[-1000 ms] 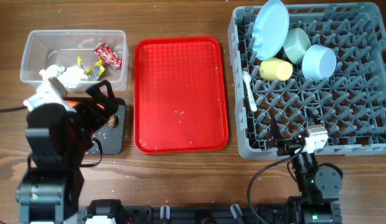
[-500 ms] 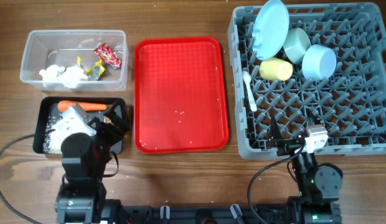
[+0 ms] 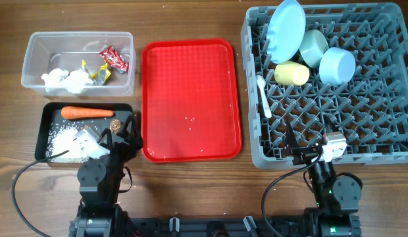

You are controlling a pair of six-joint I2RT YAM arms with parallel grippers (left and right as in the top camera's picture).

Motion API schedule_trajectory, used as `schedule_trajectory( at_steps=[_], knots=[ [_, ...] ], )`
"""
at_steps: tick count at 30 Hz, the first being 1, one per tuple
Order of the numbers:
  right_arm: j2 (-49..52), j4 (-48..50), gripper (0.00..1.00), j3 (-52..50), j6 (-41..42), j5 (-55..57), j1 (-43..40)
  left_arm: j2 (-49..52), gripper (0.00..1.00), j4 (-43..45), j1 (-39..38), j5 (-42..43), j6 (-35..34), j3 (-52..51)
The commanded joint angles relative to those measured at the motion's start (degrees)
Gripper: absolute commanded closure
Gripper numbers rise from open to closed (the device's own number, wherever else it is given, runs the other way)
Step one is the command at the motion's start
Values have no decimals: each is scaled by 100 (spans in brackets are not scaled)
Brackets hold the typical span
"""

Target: Sort waste into correct bins and load items into the dishwasher rack

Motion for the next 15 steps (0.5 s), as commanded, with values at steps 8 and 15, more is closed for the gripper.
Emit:
schedule_trajectory(
  at_steps=[8,15],
  knots=[
    [-72,24,1,-15,-72,-96,-31,-133,0,116,-74,2,223,-431],
    [-72,24,0,-15,-72,-96,-31,-457,0,407,-221,7,1073,-651]
  ],
)
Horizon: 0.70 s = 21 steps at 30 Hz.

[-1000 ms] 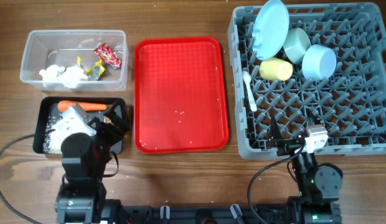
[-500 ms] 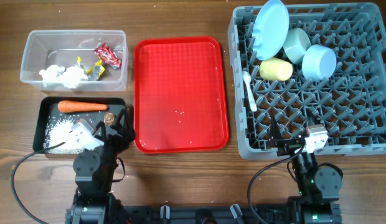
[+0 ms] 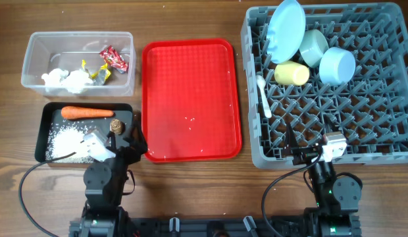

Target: Sort waste into correct bins and load items into the dishwasher rack

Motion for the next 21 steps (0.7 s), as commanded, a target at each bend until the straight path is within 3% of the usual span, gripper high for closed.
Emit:
schedule_trajectory(
  at_steps=[1,7,16,21],
  knots=[
    [-72,24,0,-15,-72,-94,-31,-262,0,66,-66,2,741,-87],
    [-72,24,0,-15,-70,-94,-31,-664,0,63,-66,11,1526,-87],
    [-72,24,0,-15,-72,-94,-31,-1134,0,-527,-63,9,1941,-87],
    [-72,24,0,-15,-70,-94,-31,-1355,0,-516,-66,7,2660,-87]
  ],
)
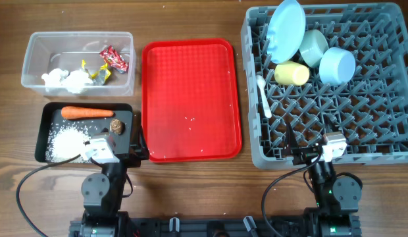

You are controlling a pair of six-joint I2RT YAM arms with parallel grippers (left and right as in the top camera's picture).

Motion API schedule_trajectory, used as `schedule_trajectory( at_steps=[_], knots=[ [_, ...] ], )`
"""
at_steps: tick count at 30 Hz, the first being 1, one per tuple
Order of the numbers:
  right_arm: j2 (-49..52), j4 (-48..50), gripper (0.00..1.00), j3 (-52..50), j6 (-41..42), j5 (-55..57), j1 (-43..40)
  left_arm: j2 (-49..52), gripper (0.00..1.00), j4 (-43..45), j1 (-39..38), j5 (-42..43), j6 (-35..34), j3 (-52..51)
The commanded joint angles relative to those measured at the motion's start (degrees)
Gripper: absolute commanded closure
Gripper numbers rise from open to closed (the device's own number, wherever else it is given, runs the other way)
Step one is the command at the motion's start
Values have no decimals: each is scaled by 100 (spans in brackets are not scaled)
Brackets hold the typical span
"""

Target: Sort waste into correct bins and load items into the dishwasher rack

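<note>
The clear bin (33,62) holds wrappers and white tissue. A carrot (87,112), rice and a small brown piece lie in the black tray (43,141). In the grey dishwasher rack (382,141) are a blue plate (286,29), a green bowl (314,46), a blue bowl (337,64), a yellow cup (291,73) and a white spoon (264,95). The red tray (191,99) carries only crumbs. My left gripper (137,150) sits low at the black tray's front right corner, its jaws unclear. My right gripper (293,148) rests at the rack's front edge, fingers together.
Bare wooden table runs along the front edge around both arm bases. A black cable (23,184) loops at the front left. The red tray fills the gap between the black tray and the rack.
My left arm has drawn back further toward its base, and its gripper now sits lower at the black tray's front right corner. My right arm has not moved.
My left gripper was over the right end of the black tray near the brown piece. It then stood nearer the tray's front right corner, and now lies back by its base. The bins, rack and right arm stayed unchanged.
</note>
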Motion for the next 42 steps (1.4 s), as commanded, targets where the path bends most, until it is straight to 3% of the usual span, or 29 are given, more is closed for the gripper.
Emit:
schedule_trajectory(
  at_steps=[1,7,42],
  knots=[
    [-72,24,0,-15,-72,-96,-31,-177,0,-2,-31,7,883,-35],
    [-72,24,0,-15,-72,-96,-31,-393,0,-2,-28,-20,1314,-35],
    [-72,24,0,-15,-72,-96,-31,-457,0,4,-28,-15,1307,-35]
  ],
)
